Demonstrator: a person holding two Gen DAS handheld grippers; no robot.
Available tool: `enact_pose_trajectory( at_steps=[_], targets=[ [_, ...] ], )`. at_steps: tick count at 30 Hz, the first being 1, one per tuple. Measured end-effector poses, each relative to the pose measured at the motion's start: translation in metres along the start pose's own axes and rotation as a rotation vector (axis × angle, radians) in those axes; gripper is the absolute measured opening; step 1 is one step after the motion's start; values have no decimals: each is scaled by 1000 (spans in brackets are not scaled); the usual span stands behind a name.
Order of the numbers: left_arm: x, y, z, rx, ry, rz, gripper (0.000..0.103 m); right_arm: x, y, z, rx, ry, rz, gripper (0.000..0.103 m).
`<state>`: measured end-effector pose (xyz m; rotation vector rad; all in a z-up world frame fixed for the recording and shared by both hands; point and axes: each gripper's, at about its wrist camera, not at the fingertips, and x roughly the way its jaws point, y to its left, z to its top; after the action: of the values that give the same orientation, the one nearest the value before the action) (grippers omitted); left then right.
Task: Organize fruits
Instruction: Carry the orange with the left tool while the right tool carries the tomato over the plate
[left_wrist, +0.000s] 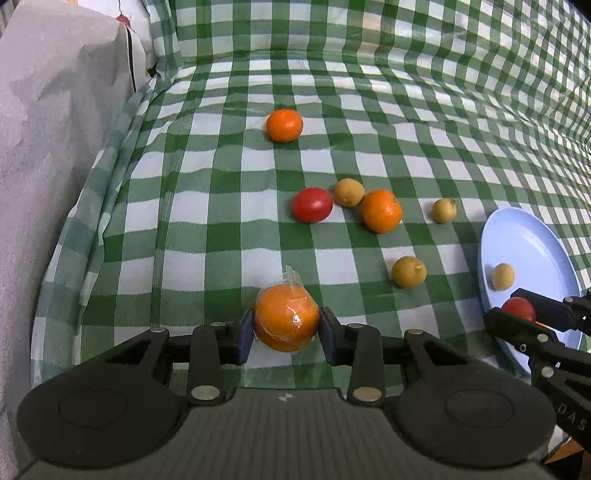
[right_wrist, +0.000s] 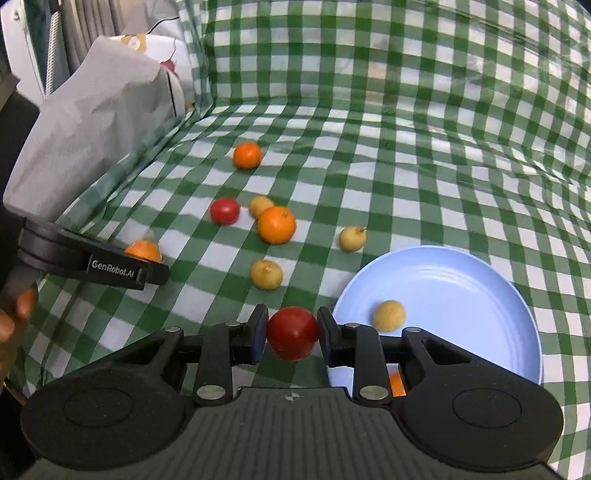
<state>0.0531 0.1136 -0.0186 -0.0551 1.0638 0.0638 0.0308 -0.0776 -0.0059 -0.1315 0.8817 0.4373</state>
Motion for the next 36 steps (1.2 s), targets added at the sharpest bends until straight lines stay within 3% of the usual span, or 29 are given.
enact_pose_trajectory(
  at_steps=[21,36],
  targets=[
    [-10,-28,5,46,-109,-21,41,-15,-39,3,111,-77,-61,30],
    [-19,-69,9,113,-216,-84,41,-29,-80,-4,213,-105,-149,30]
  ],
)
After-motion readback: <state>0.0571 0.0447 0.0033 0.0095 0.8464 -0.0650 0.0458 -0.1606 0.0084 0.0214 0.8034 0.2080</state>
